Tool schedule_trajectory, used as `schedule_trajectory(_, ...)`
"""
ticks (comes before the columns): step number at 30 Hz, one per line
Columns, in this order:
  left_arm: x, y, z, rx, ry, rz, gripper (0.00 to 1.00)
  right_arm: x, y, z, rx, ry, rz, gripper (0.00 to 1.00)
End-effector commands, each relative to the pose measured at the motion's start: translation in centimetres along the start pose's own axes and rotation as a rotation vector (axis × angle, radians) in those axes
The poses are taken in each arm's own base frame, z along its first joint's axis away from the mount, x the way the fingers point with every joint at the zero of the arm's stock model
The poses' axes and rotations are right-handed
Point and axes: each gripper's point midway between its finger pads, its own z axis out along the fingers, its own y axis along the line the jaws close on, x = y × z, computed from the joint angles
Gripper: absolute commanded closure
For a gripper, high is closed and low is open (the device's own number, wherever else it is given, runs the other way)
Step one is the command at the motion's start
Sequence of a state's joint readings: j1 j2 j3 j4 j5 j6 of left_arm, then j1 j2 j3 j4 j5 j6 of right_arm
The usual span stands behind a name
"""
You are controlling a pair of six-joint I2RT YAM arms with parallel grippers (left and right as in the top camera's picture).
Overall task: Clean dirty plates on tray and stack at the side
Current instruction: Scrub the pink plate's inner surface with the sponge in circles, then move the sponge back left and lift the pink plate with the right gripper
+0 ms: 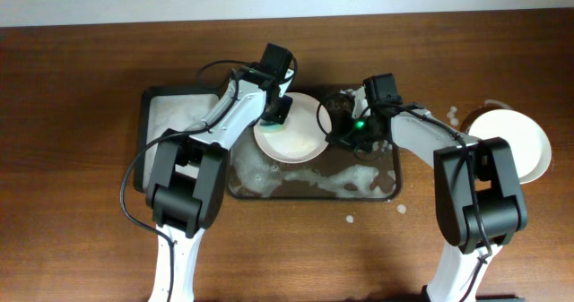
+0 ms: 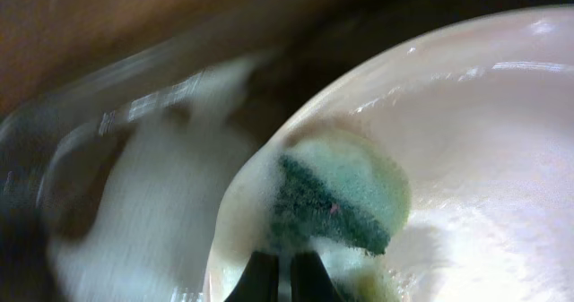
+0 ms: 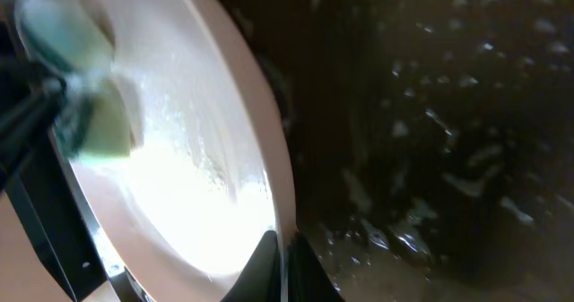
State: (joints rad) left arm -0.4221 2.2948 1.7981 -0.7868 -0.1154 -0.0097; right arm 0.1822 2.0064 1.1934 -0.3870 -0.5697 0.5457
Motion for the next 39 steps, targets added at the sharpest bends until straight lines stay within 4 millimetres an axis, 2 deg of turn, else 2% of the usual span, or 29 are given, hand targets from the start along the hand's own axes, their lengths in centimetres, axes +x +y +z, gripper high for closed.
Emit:
schedule_trajectory(1,5.2,2.8,2.3,-0.117,0.189,-0.094,1.0,0.8,-1.4,0.6,0.044,0.02,0.012,0.96)
schedule_trajectory(2,6.1,1.5,2.2,-0.039,0.229,-0.068,1.0,0.8,-1.4,0.6,0.044,0.02,0.012,0.96)
schedule_trajectory(5,7.7,-4.7,0.7,0.357,0.282,0.114,1.0,0.9,-1.4,0.6,0.045,0.023,0.014,0.96)
schedule_trajectory(7,8.1,-7.0,-0.4,0.516,0.273,0.179,1.0,0.9,-1.4,0.6,0.045,0.023,0.014,0.96)
schedule_trajectory(11,7.6,-9.5,-2.0,0.709,0.188,0.314,1.0,0.9,-1.4,0.6,0.045,0.023,0.014,0.96)
schedule_trajectory(14,6.3,-9.4,-1.6,0.699,0.13,0.318,1.0,0.9,-1.4,0.6,0.045,0.023,0.01,0.96)
schedule_trajectory(16,4.7,-8.2,-2.1,0.674,0.111,0.242,1.0,0.9,-1.4,0.6,0.046,0.023,0.011,0.96)
schedule_trajectory(18,2.2,-6.0,-4.3,0.656,0.075,0.176,1.0,0.9,-1.4,0.6,0.045,0.023,0.01,0.96)
schedule_trajectory(20,0.8,-4.6,-6.3,0.646,0.046,0.158,1.0,0.9,-1.4,0.6,0.046,0.023,0.01,0.96)
schedule_trajectory(22,-1.1,-2.6,-10.7,0.627,-0.012,0.141,1.0,0.9,-1.4,0.6,0.045,0.023,0.01,0.96)
schedule_trajectory(24,-2.0,-0.7,-14.8,0.587,-0.068,0.127,1.0,0.9,-1.4,0.6,0.045,0.023,0.01,0.96)
schedule_trajectory(26,-1.6,2.3,-17.7,0.472,-0.076,0.05,1.0,0.9,-1.5,0.6,0.045,0.023,0.011,0.96)
schedule_trajectory(28,-0.5,4.9,-19.7,0.386,-0.071,-0.008,1.0,0.9,-1.5,0.6,0.045,0.023,0.011,0.96)
schedule_trajectory(32,2.4,8.8,-23.7,0.298,-0.058,-0.124,1.0,0.9,-1.4,0.6,0.045,0.023,0.011,0.96)
schedule_trajectory(34,3.5,11.9,-24.5,0.198,-0.052,-0.231,1.0,0.9,-1.4,0.6,0.045,0.023,-0.001,0.96)
schedule_trajectory(36,4.5,13.4,-24.5,0.13,-0.017,-0.292,1.0,0.8,-1.3,0.4,0.043,0.019,-0.018,0.96)
schedule_trajectory(38,5.9,15.4,-24.1,0.002,0.036,-0.359,0.99,0.3,-0.2,-0.7,0.027,-0.009,-0.043,0.96)
schedule_trajectory(39,6.1,16.0,-24.1,-0.036,0.042,-0.376,1.0,-0.2,0.9,-2.1,0.021,-0.049,-0.091,0.96)
